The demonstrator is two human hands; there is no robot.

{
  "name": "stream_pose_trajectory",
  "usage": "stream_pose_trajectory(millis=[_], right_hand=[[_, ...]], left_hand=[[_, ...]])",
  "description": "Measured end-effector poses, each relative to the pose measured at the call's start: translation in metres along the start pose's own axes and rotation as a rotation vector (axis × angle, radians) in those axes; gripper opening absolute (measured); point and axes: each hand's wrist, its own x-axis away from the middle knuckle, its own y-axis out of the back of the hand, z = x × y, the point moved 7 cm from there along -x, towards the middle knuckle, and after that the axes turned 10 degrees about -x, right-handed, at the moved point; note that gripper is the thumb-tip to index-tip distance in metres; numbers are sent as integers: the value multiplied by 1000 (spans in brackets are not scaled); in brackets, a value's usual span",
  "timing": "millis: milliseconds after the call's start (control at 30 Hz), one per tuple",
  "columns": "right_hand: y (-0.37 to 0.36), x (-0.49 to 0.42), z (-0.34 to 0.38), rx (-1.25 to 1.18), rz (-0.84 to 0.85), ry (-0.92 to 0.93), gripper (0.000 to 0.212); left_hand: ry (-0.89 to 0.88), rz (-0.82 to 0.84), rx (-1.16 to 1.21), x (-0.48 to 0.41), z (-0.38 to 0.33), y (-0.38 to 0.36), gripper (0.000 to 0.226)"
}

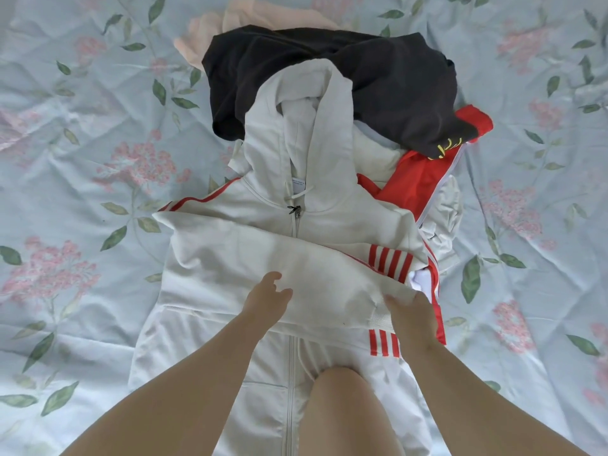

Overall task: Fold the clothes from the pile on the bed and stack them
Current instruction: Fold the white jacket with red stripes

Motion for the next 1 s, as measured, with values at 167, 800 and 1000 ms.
stream_pose_trajectory(millis=[167,800,1000], right_hand=[[16,11,53,192,-283,238,44],[-186,-134,281,-301,292,488,57],[-200,-166,343,-374,228,584,94]], left_hand=[[-119,-198,-78,-9,-16,20,48],[-82,-350,-578,-184,-55,83,77],[-60,-331,-605,-193,-52,79,79]])
